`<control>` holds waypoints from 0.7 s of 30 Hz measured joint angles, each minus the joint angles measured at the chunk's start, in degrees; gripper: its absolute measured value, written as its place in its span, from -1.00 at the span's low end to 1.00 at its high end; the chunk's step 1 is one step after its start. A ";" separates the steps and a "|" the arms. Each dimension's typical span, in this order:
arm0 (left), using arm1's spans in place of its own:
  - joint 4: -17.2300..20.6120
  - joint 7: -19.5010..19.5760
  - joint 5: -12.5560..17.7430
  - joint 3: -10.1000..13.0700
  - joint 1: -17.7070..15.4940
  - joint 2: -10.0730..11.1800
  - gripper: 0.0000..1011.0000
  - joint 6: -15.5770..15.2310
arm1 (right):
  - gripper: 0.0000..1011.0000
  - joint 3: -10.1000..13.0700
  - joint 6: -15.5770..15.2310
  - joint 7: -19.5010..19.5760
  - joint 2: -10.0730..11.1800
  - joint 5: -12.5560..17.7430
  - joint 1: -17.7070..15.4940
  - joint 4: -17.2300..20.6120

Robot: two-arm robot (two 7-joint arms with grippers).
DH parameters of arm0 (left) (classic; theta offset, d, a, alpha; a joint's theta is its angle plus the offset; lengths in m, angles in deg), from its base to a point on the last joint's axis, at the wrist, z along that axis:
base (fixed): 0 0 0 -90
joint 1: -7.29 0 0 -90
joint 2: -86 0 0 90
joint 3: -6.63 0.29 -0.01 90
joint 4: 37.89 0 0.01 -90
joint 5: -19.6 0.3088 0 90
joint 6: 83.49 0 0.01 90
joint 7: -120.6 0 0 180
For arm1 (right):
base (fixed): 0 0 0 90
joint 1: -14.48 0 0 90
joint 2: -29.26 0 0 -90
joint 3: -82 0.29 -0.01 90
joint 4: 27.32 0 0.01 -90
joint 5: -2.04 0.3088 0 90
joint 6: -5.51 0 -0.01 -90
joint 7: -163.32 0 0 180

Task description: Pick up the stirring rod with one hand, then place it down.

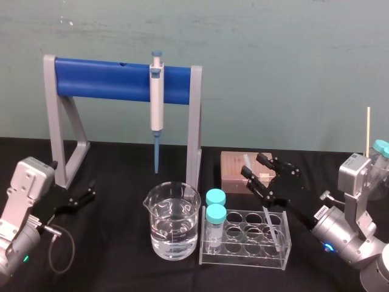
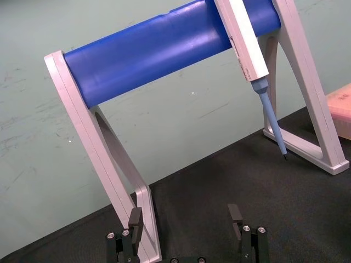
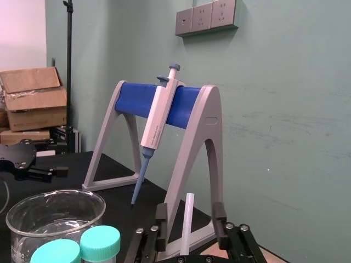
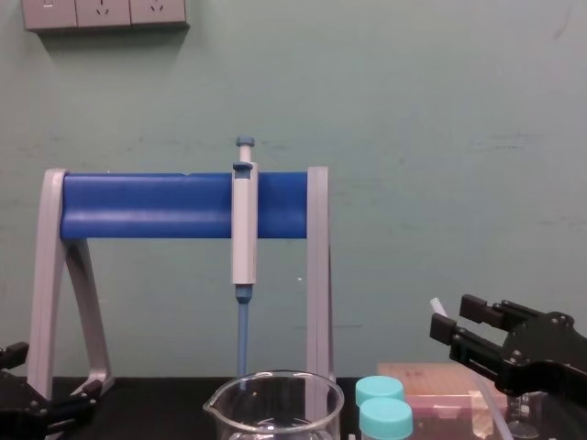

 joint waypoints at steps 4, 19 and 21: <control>0.00 0.00 0.00 0.00 0.00 0.00 0.98 0.00 | 0.25 0.00 0.03 -0.03 0.00 0.03 0.00 0.00; 0.00 0.00 0.00 0.00 0.00 0.00 0.98 0.00 | 0.98 0.00 0.06 -0.06 0.00 0.03 0.00 0.00; 0.00 0.00 0.00 0.00 0.00 0.00 0.98 0.00 | 0.98 0.00 0.06 -0.06 0.00 0.02 0.00 0.00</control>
